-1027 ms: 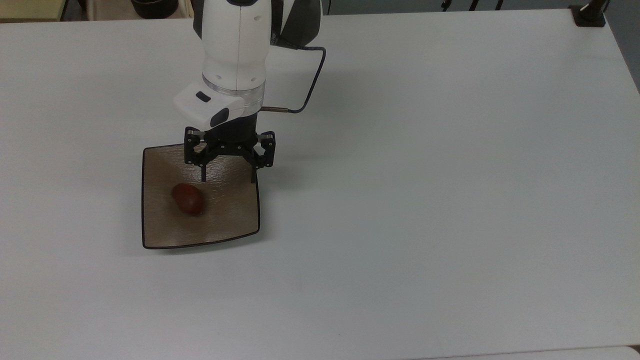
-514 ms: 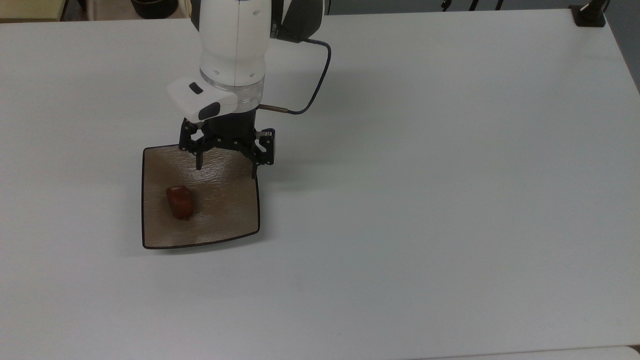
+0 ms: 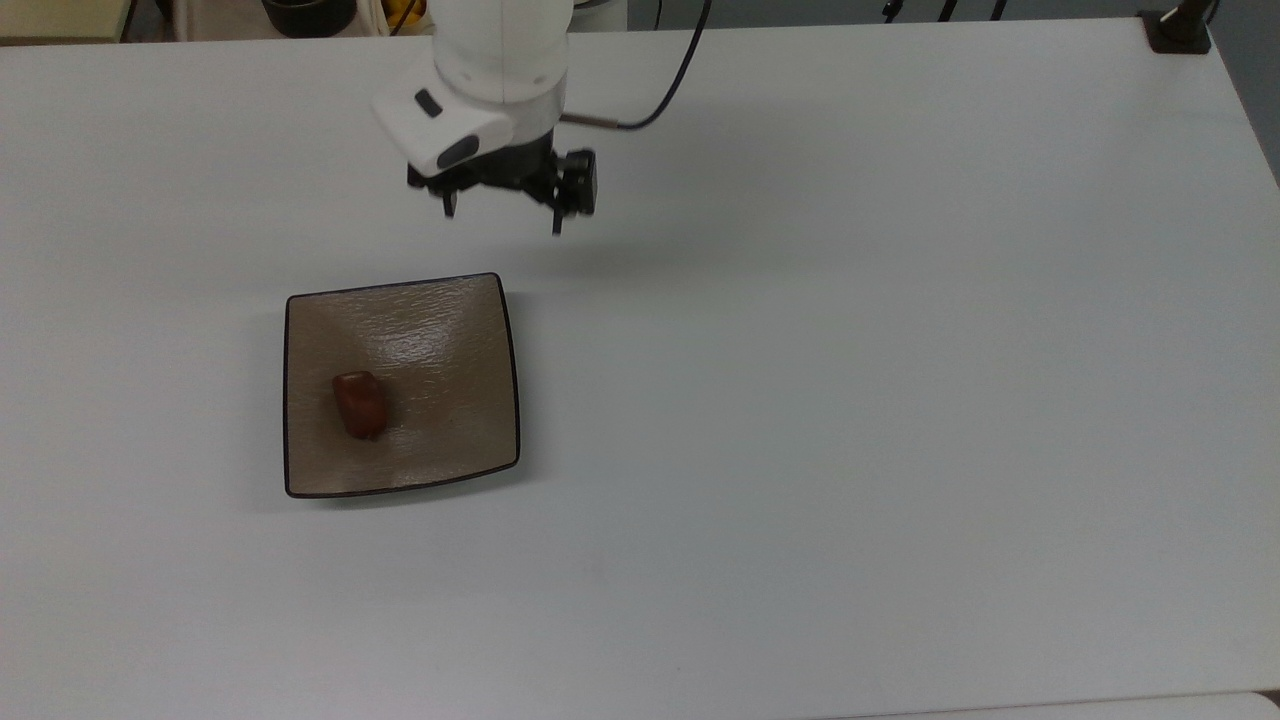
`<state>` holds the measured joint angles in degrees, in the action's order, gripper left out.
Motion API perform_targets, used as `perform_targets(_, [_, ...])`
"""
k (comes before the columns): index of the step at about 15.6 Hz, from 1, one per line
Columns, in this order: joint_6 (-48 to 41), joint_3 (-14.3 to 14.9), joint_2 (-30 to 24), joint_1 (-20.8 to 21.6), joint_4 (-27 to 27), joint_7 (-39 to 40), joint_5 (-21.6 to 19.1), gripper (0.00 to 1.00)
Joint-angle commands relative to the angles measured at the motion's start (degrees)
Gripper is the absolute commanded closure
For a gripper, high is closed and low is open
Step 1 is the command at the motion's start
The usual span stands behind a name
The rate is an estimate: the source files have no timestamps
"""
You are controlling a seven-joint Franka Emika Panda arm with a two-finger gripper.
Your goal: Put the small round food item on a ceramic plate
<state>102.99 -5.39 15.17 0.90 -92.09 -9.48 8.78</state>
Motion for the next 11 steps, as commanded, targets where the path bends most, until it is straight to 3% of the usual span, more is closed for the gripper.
perform_targets(1, [-3.77,0.38,-9.18,0.77,-8.44,4.03,-4.45,0.0])
perform_targets(5, [-1.67,1.08,-13.67,0.77,-12.05,4.03,-7.36,0.0])
perform_targets(8, [4.49,2.22,-18.85,1.56,-18.03,3.24,-8.43,0.0])
perform_targets(11, [4.32,3.19,-19.04,1.83,-17.69,2.72,-8.43,0.0])
